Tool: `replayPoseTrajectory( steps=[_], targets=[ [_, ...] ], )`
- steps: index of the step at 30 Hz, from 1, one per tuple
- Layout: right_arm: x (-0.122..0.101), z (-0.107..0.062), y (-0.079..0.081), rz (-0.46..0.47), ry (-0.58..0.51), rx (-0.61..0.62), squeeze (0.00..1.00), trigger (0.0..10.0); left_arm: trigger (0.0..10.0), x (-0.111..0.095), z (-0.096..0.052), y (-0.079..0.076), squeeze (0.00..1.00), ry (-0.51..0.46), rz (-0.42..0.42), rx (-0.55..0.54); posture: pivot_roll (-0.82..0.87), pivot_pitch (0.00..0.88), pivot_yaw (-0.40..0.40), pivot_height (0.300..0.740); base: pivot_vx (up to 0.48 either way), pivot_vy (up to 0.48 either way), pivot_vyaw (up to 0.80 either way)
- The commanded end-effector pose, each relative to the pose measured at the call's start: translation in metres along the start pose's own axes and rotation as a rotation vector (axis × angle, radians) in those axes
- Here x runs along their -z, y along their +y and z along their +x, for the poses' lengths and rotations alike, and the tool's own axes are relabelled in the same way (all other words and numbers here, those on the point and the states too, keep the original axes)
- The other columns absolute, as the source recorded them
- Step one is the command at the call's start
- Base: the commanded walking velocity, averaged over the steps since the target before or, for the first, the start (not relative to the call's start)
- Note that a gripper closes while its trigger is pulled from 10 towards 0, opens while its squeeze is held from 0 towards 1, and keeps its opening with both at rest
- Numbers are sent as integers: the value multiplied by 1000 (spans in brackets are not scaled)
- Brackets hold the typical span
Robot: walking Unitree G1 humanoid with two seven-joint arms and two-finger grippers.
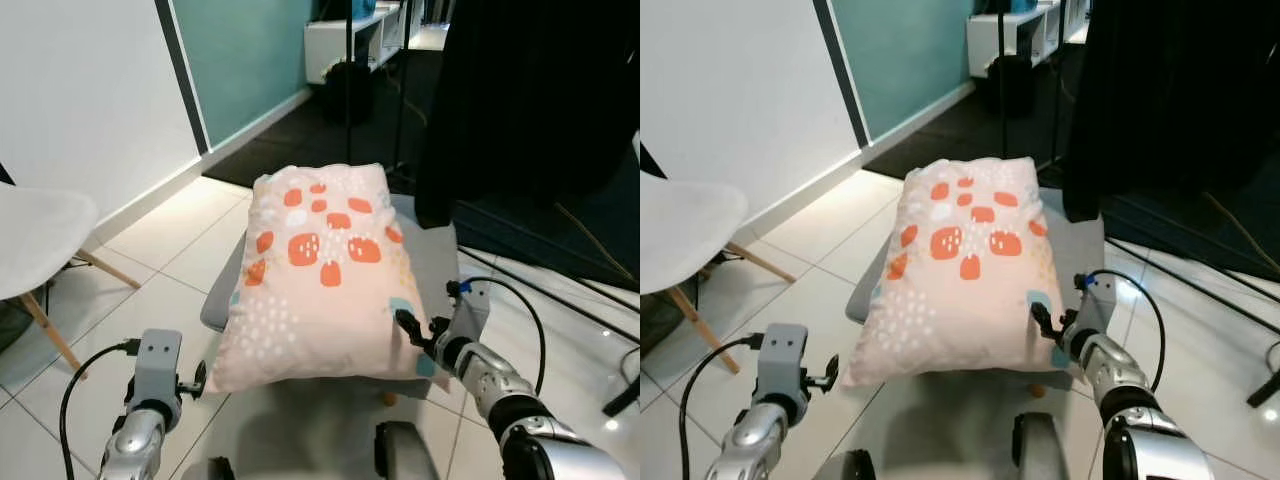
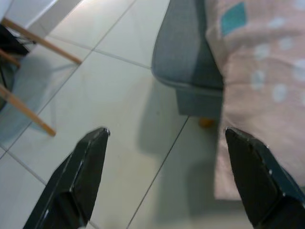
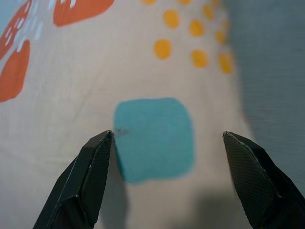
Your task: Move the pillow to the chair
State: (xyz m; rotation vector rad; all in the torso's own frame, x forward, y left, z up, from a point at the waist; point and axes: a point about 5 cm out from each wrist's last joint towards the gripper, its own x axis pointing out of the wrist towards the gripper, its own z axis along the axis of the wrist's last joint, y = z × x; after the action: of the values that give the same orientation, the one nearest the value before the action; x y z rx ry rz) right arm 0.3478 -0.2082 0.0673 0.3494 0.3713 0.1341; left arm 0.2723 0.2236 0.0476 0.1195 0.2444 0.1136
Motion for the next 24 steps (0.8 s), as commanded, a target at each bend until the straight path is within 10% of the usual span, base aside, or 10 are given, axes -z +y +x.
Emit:
replayPoseTrajectory(
  steps=[1,24],
  targets=[
    [3,3,7,23,9,-28,0,10000,10000,-1,-3,10,0,9,10,-14,-61,135,64,530,0,0,0],
    [-40,3,-5,44,-129,98,0,10000,10000,-71,-46,30,0,-94,50,7,58,284,140,485,0,0,0]
  ],
)
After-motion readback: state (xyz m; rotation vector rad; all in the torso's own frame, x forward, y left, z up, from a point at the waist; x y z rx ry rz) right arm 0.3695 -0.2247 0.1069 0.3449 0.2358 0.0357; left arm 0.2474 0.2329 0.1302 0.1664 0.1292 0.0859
